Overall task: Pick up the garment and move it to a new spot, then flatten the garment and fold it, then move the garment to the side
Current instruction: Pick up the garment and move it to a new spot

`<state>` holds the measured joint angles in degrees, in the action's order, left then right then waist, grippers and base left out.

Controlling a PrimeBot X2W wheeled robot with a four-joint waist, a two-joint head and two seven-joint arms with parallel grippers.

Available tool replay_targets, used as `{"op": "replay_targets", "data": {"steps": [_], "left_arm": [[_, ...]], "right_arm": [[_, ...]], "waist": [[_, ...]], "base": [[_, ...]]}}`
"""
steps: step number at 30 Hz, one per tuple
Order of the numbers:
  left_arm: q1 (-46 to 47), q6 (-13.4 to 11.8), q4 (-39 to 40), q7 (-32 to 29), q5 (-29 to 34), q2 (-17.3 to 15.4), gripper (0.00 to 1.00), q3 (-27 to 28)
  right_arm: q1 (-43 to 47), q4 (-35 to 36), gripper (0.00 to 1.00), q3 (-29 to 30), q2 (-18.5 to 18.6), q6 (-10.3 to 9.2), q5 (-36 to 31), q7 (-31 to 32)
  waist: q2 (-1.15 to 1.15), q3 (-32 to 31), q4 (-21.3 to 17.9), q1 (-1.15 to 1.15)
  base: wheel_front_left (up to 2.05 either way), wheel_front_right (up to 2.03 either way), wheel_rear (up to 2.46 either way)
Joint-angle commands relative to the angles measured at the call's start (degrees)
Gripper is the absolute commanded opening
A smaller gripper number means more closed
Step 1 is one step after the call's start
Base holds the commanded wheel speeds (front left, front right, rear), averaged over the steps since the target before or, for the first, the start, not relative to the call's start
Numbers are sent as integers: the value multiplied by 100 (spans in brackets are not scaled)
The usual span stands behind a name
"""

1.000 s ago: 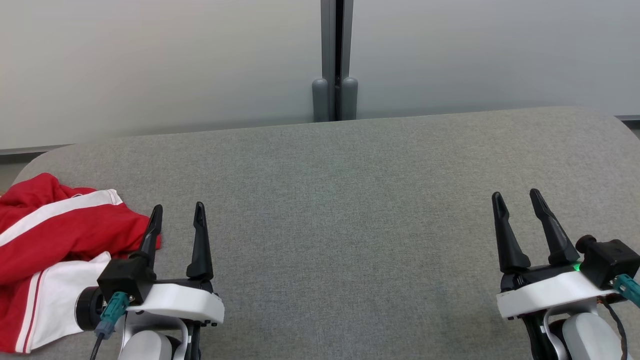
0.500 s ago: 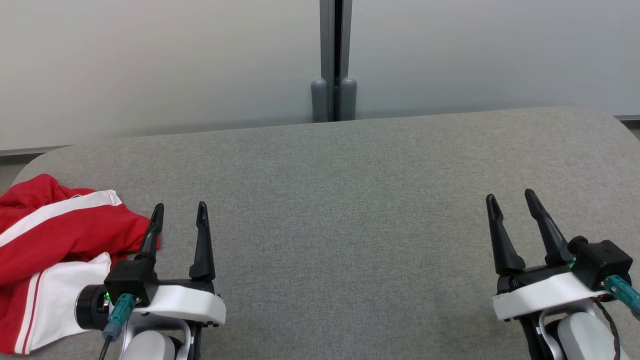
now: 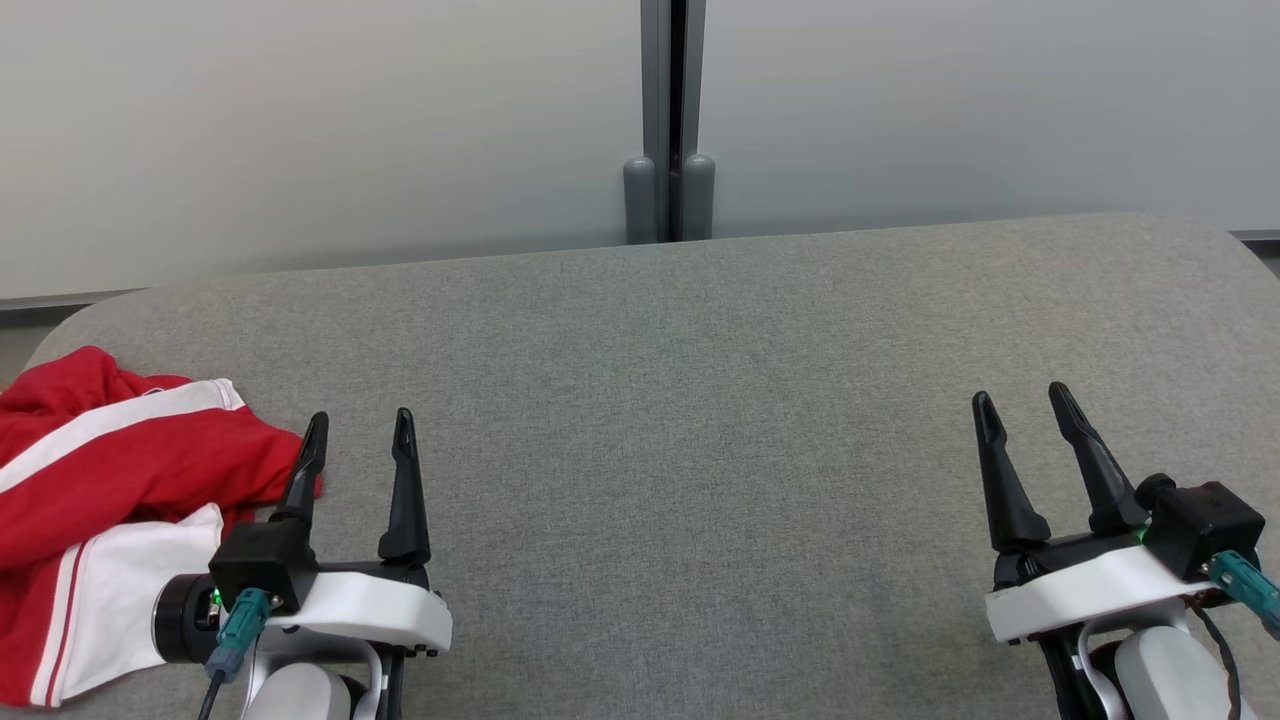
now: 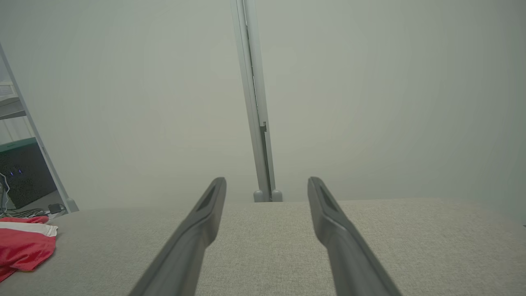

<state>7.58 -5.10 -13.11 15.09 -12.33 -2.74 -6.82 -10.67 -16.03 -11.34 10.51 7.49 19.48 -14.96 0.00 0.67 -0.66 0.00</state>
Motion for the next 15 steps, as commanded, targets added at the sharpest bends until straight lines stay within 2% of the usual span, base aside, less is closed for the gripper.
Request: {"op": "replay_targets", "data": {"steps": [1, 8, 15], "left_arm": [[115, -7, -11, 12, -45, -26, 100, 13], [142, 20, -84, 12, -16, -26, 100, 31], [201, -18, -141, 8, -11, -25, 100, 43]], "right_arm": [[-55, -9, 100, 3, 34, 0, 10, -34], [-22, 35, 100, 28, 16, 0, 59, -34], [32, 144, 100, 36, 34, 0, 124, -34]], "waist": [[0, 4, 5, 0], [0, 48, 120, 0], [0, 139, 550, 0]], "base": [[0, 0, 0], [0, 0, 0], [0, 0, 0]]}}
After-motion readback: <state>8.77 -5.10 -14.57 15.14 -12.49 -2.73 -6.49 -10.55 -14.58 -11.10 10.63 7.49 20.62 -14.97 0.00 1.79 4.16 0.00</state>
